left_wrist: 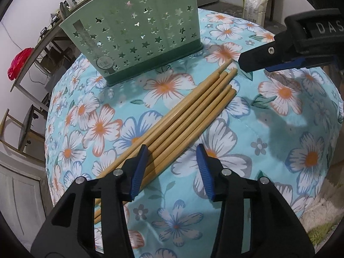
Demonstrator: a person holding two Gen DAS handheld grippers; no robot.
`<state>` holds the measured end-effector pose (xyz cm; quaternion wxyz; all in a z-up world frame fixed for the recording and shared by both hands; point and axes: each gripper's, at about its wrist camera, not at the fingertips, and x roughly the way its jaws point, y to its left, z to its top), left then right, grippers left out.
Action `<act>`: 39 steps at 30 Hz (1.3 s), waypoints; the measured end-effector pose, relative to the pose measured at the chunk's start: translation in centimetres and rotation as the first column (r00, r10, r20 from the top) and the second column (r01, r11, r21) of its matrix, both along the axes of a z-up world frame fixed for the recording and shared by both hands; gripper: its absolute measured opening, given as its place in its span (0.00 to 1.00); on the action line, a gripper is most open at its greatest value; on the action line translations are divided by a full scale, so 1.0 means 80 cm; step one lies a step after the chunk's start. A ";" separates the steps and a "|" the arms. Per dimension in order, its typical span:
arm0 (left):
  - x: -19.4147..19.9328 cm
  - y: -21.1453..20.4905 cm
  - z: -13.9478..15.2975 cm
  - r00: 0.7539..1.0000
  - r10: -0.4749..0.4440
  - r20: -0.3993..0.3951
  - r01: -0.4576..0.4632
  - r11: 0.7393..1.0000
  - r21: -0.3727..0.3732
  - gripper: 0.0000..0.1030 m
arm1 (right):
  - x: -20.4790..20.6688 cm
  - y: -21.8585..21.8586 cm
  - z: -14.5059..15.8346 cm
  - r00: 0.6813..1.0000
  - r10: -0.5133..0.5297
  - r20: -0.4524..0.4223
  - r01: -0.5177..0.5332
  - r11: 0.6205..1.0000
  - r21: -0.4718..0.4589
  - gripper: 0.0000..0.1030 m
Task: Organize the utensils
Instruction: 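Grasp one bamboo chopstick with the left tool, then lift the chopstick with the left tool while the right tool grasps another chopstick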
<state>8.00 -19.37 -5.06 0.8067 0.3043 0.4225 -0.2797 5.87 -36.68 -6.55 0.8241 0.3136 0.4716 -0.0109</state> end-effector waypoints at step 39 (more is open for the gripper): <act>0.061 0.160 0.021 0.814 0.188 -0.549 -0.487 0.736 -0.470 0.04 | 0.004 0.011 -0.022 0.998 0.057 0.029 -0.063 0.950 0.307 0.59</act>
